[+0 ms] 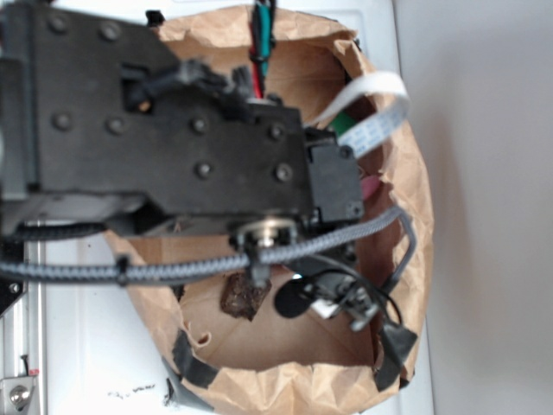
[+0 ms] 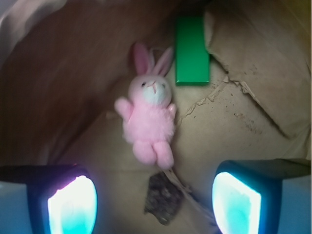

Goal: Grab the pink bunny.

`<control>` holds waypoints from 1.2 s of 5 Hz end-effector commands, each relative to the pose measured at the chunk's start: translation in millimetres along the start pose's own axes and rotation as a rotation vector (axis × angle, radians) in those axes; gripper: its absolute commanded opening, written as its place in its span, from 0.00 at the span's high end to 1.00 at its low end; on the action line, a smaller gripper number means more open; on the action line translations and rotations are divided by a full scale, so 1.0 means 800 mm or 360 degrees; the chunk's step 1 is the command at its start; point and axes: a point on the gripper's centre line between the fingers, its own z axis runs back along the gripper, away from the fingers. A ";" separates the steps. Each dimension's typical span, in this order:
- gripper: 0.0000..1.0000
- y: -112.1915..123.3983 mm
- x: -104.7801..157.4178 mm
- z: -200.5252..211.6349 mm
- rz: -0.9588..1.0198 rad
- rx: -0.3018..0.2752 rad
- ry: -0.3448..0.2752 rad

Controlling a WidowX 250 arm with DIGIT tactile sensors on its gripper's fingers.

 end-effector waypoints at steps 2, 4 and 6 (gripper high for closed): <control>0.00 0.007 0.019 0.023 0.0049 -0.0049 -0.0071; 0.00 0.022 0.007 -0.035 -0.0104 -0.0006 -0.0185; 0.00 0.021 -0.004 -0.096 -0.0215 -0.0014 -0.0182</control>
